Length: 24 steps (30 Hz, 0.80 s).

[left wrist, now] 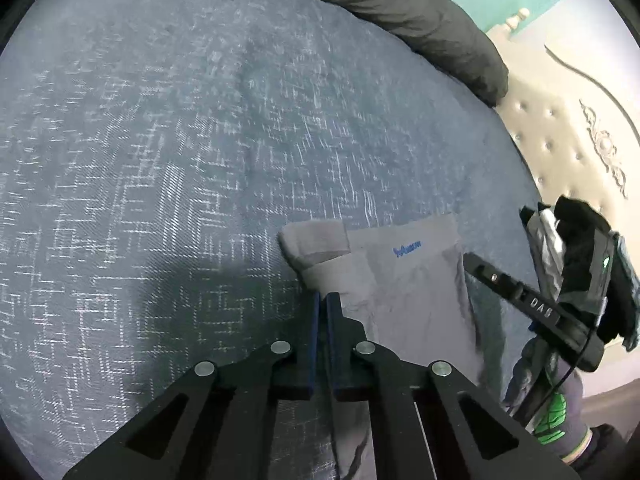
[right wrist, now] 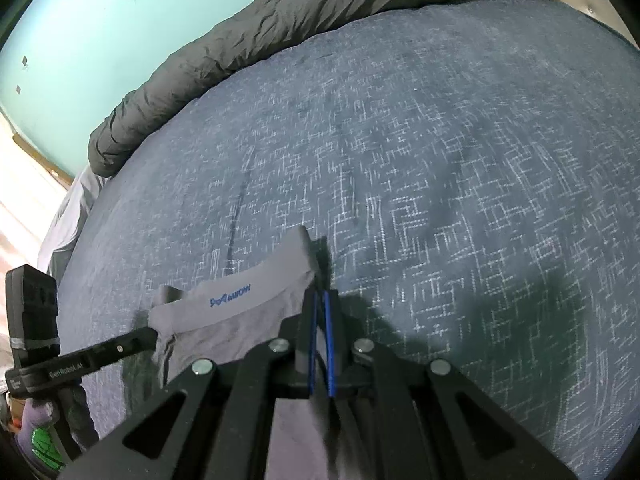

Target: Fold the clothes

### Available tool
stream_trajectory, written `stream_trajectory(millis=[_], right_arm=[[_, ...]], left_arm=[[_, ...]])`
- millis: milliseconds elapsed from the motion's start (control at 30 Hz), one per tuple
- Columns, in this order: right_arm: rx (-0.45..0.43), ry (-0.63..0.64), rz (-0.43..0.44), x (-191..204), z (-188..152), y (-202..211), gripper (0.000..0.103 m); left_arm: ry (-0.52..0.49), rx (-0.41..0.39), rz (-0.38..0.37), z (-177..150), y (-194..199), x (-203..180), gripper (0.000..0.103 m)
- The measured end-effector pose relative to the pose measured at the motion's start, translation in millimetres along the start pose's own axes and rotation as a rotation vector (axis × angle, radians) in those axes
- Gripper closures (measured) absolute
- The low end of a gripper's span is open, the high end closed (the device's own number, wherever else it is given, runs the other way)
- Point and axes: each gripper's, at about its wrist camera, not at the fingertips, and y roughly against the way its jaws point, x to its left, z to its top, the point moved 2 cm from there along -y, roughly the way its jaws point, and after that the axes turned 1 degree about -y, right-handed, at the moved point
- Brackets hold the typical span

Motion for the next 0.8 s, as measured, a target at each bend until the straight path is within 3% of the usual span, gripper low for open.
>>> stream_trajectory(millis=[100,367,533,700,767,800], right_arm=[[0.001,-0.002,0.002,1,0,-1,0.100],[0.010,0.032,0.004,12,-1,-5,0.100],[0.006,0.034,-0.005,12,6,-9,0.100],[0.000,0.015,-0.004,10,10,-13,0.099],[-0.001,0.016,-0.001,10,11,-14,0.092],[0.000,0.019,-0.005,11,11,-15,0.084]], left_arm=[[0.072,-0.016,-0.016,5,5,6,0.100],[0.152,-0.006,0.023,19,-9,14,0.100],[0.140,-0.035,0.062,31,-5,14,0.101],[0.121,-0.016,0.056,23,-7,10,0.101],[0.113,-0.008,0.054,20,-8,9,0.101],[0.109,-0.004,0.053,18,-9,8,0.100]])
